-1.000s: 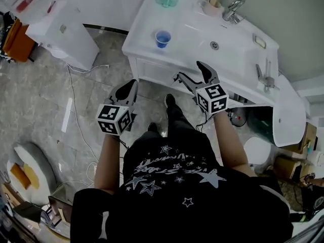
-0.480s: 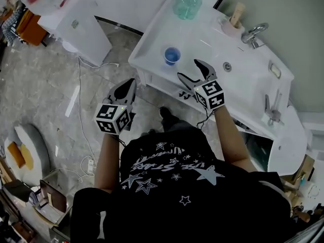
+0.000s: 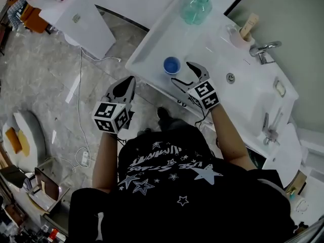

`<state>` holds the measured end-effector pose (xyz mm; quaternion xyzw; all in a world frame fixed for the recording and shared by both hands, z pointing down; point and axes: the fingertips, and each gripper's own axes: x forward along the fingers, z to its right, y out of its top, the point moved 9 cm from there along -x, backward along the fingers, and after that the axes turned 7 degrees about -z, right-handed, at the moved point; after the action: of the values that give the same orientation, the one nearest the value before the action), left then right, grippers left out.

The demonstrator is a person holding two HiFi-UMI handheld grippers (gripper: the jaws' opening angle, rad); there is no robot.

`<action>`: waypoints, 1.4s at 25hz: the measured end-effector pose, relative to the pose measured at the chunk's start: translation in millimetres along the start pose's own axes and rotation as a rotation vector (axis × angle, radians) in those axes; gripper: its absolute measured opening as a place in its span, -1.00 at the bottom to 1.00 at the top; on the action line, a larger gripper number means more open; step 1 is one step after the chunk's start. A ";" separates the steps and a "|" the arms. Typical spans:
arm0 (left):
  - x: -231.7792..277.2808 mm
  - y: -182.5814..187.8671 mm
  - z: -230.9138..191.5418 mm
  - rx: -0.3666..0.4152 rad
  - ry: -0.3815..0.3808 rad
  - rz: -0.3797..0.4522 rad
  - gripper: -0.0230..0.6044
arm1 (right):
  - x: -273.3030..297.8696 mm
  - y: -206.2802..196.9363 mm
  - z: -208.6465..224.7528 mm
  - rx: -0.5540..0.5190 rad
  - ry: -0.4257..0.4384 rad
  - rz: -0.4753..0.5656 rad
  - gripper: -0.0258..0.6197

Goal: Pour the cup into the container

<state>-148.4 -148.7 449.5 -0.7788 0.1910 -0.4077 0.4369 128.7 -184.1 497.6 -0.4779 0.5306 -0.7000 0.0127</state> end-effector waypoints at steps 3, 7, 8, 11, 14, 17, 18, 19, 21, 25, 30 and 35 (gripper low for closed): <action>4.8 0.4 0.4 -0.006 0.014 -0.014 -0.89 | 12.7 1.0 1.1 -0.030 0.046 -0.008 0.22; 8.9 -0.9 -0.4 -0.013 0.036 -0.035 -0.89 | 26.3 3.3 2.3 -0.076 0.090 -0.005 0.22; 9.8 -0.9 -0.3 -0.015 0.041 -0.039 -0.89 | 29.0 4.0 3.2 -0.086 0.099 -0.002 0.22; 12.3 -0.8 0.0 -0.022 0.055 -0.045 -0.89 | 36.5 5.3 6.1 -0.115 0.120 0.007 0.19; 13.9 -0.8 0.2 -0.025 0.069 -0.049 -0.89 | 43.6 6.2 6.1 -0.141 0.141 0.016 0.16; 14.1 0.0 0.4 -0.026 0.077 -0.052 -0.89 | 49.0 8.8 4.9 -0.154 0.159 0.028 0.16; 14.1 -0.1 0.6 -0.027 0.077 -0.053 -0.89 | 50.5 9.9 4.8 -0.154 0.165 0.033 0.16; 14.0 -0.4 0.8 -0.027 0.076 -0.053 -0.89 | 51.9 11.0 4.8 -0.154 0.171 0.038 0.16; 14.2 -1.7 1.6 -0.026 0.073 -0.055 -0.89 | 54.5 12.9 4.9 -0.152 0.182 0.049 0.16; 15.3 -3.3 2.3 -0.026 0.078 -0.059 -0.89 | 59.4 13.4 4.5 -0.144 0.213 0.055 0.10; 12.2 -2.9 2.5 -0.024 0.078 -0.073 -0.89 | 61.5 14.7 1.9 -0.150 0.225 0.056 0.02; 11.6 -0.6 2.7 -0.011 0.080 -0.057 -0.89 | 59.0 13.4 1.5 -0.145 0.222 0.054 -0.01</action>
<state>-139.4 -154.5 454.7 -0.7692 0.1884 -0.4497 0.4130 91.2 -222.0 526.1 -0.3829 0.5905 -0.7077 -0.0617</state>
